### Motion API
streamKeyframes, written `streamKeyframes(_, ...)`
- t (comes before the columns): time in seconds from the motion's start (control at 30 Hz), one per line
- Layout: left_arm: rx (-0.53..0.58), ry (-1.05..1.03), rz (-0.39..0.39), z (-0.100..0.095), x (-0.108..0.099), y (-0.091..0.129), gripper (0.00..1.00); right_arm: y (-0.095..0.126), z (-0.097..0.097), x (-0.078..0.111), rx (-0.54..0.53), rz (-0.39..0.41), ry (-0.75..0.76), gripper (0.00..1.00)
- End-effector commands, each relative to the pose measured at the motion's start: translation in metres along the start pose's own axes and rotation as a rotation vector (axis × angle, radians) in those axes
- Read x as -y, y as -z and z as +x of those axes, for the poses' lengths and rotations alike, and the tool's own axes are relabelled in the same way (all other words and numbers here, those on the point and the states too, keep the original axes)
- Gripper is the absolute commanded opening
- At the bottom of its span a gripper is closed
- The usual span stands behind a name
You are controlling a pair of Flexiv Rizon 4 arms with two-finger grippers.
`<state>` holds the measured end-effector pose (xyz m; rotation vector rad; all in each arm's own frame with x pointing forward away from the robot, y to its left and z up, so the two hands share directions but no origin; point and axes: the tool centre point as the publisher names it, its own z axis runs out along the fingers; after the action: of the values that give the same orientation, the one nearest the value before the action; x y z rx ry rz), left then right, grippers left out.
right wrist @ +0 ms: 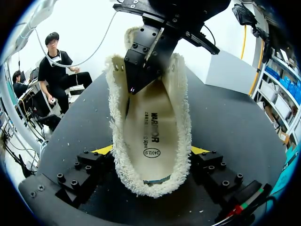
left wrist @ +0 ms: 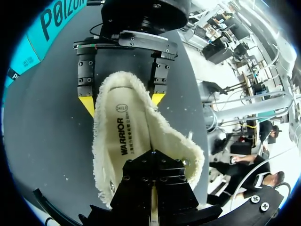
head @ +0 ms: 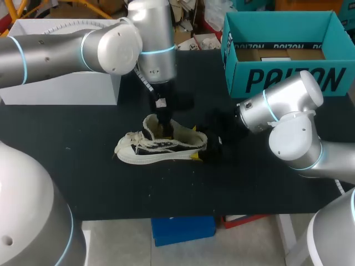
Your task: Take the shoe out of the shoebox, open the shoe tongue, remove and reinsert the insole, then place the shoe into the shoebox
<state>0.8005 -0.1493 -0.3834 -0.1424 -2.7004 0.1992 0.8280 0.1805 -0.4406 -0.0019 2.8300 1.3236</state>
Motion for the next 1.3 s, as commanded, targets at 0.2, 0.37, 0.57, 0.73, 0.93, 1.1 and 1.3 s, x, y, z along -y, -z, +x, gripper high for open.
streamKeyframes(0.2,-0.011,0.004,0.000,-0.001,0.004,-0.014,0.00,-0.002,0.000,0.002,0.001,0.002,-0.001,0.00)
streamKeyframes(0.37,-0.010,0.009,-0.003,0.001,0.006,-0.021,0.00,-0.002,0.000,0.002,0.001,0.002,-0.001,0.00)
streamKeyframes(0.57,-0.015,0.015,-0.005,0.001,0.007,-0.028,0.00,-0.002,0.000,0.002,0.001,0.002,-0.001,0.00)
streamKeyframes(0.73,-0.011,0.025,-0.015,0.000,0.007,-0.034,0.00,-0.002,0.000,0.002,0.001,0.002,-0.001,0.00)
streamKeyframes(0.93,-0.002,0.040,-0.014,-0.002,0.005,-0.038,0.00,-0.002,0.000,0.002,0.001,0.002,-0.001,0.00)
streamKeyframes(1.1,0.000,0.042,-0.010,-0.002,0.003,-0.042,0.00,-0.002,0.000,0.002,0.001,0.002,-0.001,0.00)
streamKeyframes(1.3,0.017,0.032,0.003,-0.001,0.002,-0.040,0.35,-0.002,0.000,0.002,0.001,0.002,-0.001,0.00)
